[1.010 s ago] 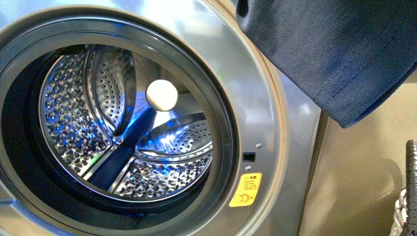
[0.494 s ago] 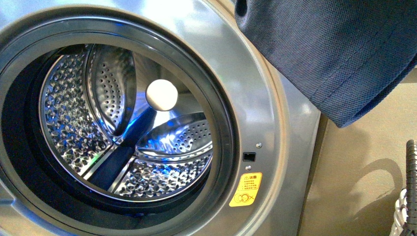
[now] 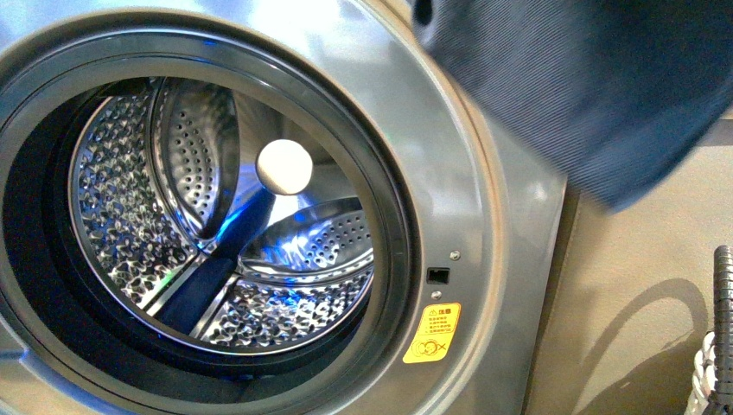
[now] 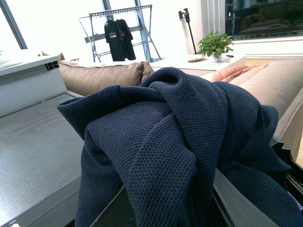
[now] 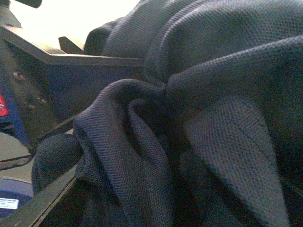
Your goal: Collect clothes from washing machine
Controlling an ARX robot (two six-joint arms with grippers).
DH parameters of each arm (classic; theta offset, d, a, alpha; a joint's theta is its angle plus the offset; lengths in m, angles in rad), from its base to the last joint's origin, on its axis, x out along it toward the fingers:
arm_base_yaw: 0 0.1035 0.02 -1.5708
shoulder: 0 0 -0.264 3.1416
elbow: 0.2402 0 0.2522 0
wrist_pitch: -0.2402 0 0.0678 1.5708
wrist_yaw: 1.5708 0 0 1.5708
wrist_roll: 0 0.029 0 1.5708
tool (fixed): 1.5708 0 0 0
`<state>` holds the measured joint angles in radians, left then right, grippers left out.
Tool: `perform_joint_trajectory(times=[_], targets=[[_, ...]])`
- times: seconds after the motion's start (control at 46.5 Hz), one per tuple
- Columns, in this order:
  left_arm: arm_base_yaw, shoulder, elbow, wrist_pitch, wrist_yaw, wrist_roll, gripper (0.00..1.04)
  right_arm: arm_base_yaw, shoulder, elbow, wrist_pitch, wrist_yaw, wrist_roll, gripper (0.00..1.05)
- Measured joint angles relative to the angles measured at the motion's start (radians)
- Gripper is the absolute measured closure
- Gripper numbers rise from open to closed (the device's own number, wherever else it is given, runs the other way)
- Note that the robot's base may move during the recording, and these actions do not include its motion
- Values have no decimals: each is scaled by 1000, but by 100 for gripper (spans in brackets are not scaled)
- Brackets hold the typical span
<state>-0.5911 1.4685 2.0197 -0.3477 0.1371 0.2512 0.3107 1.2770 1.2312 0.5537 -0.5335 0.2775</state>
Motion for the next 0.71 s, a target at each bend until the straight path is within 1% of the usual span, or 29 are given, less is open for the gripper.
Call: perform_joint_trajectory(times=[0.129,0.258,0.43,0.516,0.602,0.645,0.709], targets=[[1,2,0,0,-2,0,84,31,6,19,-69,40,-79,8],[2,2,0,0,-3,0,84,61,6,30,-139,48,-136,8],[2,3,0,-2,-4,0,84,108,22,57,-238,113,-235,8],[2,4,0,-2,-6,0,84,113,39,67,-230,175,-255,8],[2,4,0,-2,-5,0,84,109,47,66,-182,227,-254,8],[2,4,0,-2,-4,0,84,106,47,64,-159,252,-253,11],[2,4,0,-2,-3,0,84,101,46,59,-139,269,-252,20]])
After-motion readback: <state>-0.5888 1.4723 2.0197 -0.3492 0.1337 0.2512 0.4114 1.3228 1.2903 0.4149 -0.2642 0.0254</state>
